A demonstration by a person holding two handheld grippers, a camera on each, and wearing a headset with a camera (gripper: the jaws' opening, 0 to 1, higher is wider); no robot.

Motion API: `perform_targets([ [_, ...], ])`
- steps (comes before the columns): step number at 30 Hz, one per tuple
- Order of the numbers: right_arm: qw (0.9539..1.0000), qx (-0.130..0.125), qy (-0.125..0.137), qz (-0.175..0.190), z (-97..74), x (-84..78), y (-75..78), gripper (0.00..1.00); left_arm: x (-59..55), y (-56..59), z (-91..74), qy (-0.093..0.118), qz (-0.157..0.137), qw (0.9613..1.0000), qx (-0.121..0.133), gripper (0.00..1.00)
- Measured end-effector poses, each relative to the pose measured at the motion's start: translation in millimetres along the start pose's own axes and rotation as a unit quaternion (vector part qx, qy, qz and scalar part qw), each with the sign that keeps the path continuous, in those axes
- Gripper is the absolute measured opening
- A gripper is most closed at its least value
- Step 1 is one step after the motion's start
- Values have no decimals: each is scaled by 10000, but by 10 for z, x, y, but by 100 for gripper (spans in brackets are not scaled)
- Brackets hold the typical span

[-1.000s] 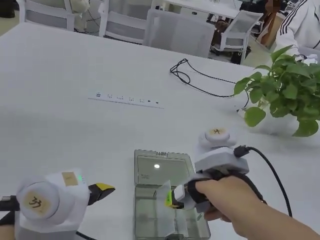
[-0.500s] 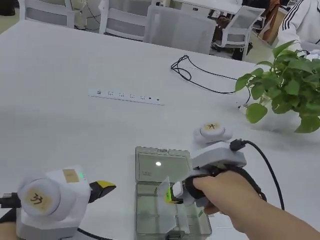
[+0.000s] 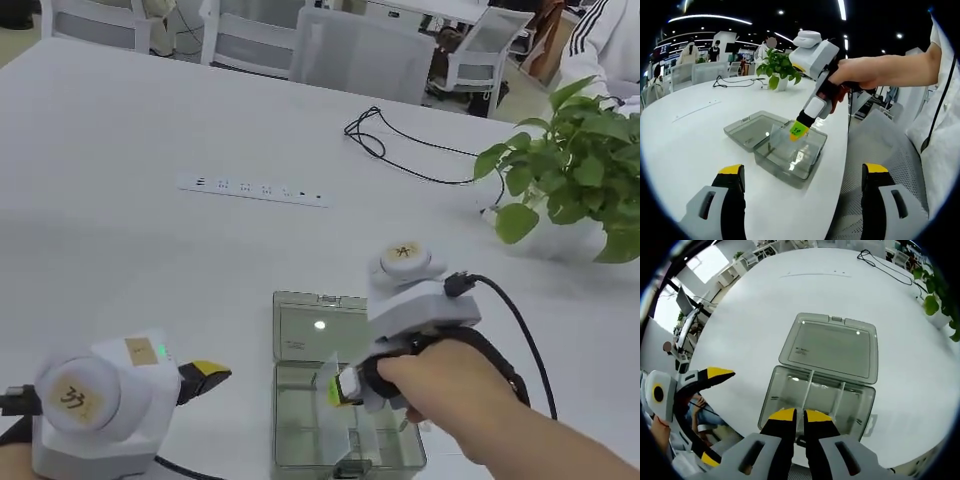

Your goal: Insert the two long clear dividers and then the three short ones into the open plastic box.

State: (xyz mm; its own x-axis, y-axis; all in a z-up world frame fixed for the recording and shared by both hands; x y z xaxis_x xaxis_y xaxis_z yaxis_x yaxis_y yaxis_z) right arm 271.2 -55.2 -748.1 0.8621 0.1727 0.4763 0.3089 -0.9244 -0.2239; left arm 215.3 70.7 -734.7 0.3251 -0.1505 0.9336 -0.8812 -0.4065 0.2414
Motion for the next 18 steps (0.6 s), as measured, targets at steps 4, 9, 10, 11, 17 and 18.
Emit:
perform_targets([
  [4, 10000, 36, -5, 82, 3, 4, 2, 7, 3, 2, 0, 18, -19, 10000, 6, 99],
  [9, 9998, 86, -25, 179, 4, 9, 11, 7, 9, 5, 5, 29, -19, 10000, -3, 100],
  [10, 9997, 125, -16, 229, 8, 9, 2, 7, 13, 2, 5, 38, -22, 10000, 4, 100],
  [11, 9997, 118, -16, 221, 10, 7, 2, 7, 14, -1, 5, 40, -27, 10000, 9, 100],
  [17, 9998, 113, 3, 175, 6, 11, -3, 7, 16, -14, -1, 36, -27, 10000, 21, 99],
  [18, 9998, 111, 12, 182, 3, 15, 1, 7, 13, -21, -5, 26, -24, 10000, 25, 99],
])
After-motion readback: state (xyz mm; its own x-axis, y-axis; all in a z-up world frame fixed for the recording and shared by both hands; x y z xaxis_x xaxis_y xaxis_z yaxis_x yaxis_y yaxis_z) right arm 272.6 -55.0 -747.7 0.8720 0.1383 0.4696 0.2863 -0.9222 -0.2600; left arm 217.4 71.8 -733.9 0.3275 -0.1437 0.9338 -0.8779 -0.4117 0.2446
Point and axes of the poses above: the centre of the closed fingertips' face, and the gripper's own axes: z roughly forward along the fingers, y roughly to its right, x roughly out of its top, the point moved 5 cm from there along -z, roughly backward along the fingers, and after that the axes turned 11 degrees about y, right-handed, at the moved point
